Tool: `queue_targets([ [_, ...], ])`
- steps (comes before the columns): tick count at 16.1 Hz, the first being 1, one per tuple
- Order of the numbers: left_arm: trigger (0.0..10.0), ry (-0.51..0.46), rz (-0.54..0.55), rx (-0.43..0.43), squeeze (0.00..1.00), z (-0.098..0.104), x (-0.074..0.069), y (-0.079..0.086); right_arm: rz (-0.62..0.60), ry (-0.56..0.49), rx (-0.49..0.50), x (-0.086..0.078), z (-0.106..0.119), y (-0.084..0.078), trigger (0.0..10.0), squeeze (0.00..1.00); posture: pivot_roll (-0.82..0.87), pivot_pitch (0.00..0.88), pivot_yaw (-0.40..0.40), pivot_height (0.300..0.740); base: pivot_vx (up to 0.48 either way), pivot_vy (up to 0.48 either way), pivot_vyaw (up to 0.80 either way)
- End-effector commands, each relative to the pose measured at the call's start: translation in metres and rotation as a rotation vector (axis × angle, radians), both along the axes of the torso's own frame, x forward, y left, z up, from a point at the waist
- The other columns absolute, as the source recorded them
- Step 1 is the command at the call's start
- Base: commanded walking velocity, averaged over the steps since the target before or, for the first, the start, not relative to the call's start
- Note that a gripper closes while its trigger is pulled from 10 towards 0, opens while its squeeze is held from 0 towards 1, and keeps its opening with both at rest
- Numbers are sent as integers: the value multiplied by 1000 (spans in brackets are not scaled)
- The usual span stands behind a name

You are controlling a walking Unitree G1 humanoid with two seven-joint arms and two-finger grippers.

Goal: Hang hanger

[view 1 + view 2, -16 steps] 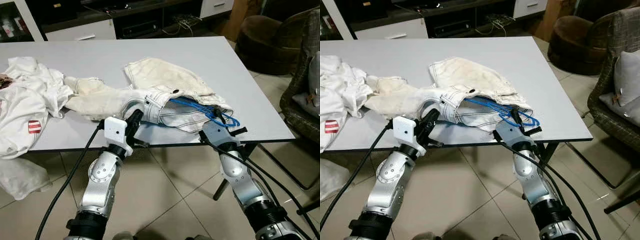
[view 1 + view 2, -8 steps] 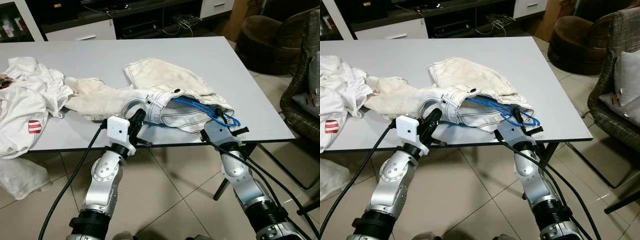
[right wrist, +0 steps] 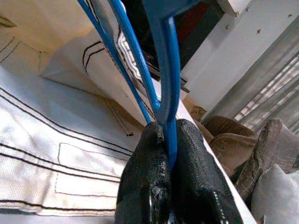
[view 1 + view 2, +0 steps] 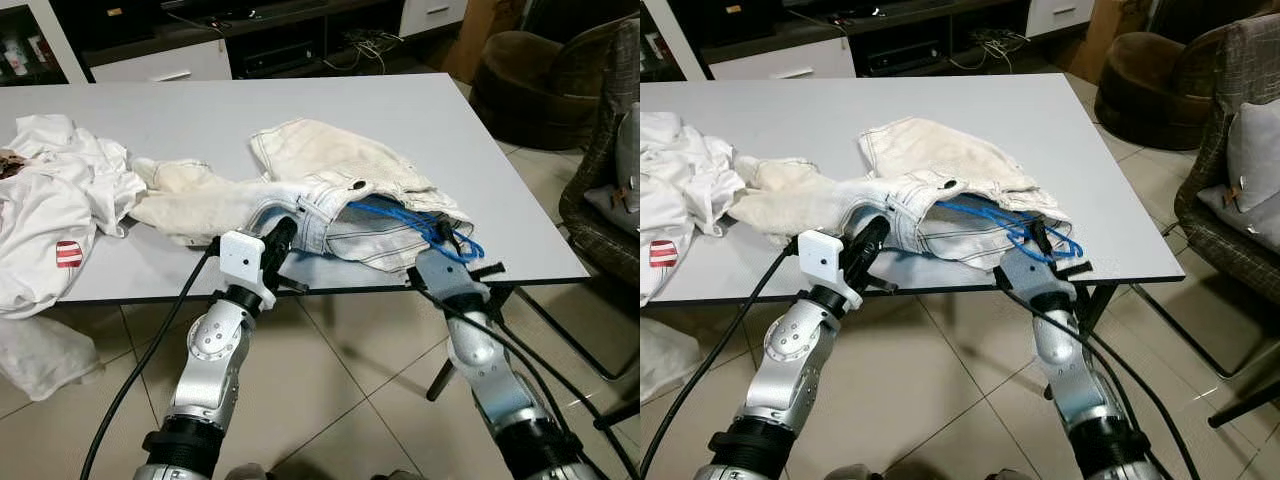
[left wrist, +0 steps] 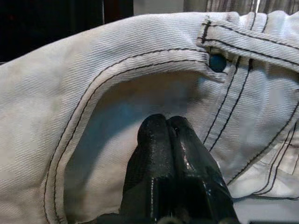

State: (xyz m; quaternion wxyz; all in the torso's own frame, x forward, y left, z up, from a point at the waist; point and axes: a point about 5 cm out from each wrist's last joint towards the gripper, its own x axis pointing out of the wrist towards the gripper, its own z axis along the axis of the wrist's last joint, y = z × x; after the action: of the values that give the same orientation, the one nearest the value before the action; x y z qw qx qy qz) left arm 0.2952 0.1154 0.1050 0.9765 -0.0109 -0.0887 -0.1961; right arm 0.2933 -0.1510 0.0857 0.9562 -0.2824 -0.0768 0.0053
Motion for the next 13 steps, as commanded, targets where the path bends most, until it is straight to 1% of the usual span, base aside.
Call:
queue_targets([
  [1, 10000, -14, -11, 11, 0, 3, 3, -2, 5, -57, 54, 1, 11, 3, 10000, 0, -7, 0, 63, 740, 0, 0, 0],
  [3, 10000, -25, -26, 30, 0, 3, 3, -4, -2, -68, 53, 3, 14, 2, 10000, 0, -11, 0, 62, 740, 0, 0, 0],
  [5, 10000, -70, -70, 105, 0, 4, 1, -11, -25, -104, 62, 10, 25, 1, 10000, 0, -14, 0, 60, 740, 0, 0, 0],
  [6, 10000, -76, -70, 103, 0, 6, 2, -14, -28, -129, 73, 16, 35, 5, 10000, 0, -14, 0, 60, 740, 0, 0, 0],
  [7, 10000, -75, -64, 84, 0, 8, 3, -15, -23, -136, 75, 19, 39, 9, 10000, 0, -11, 0, 56, 740, 0, 0, 0],
  [11, 10000, -92, -60, 71, 0, 10, 3, -18, 6, -136, 70, 19, 43, 18, 10000, 0, 2, 0, 47, 740, 0, 0, 0],
  [12, 10000, -102, -55, 55, 659, 11, 3, -18, 10, -132, 68, 19, 42, 19, 10000, 0, 2, 0, 47, 740, 0, 0, 0],
  [13, 10000, -116, -78, 51, 1000, 13, 1, -20, 13, -129, 67, 19, 41, 20, 10000, 0, 3, 0, 44, 740, 0, 0, 0],
])
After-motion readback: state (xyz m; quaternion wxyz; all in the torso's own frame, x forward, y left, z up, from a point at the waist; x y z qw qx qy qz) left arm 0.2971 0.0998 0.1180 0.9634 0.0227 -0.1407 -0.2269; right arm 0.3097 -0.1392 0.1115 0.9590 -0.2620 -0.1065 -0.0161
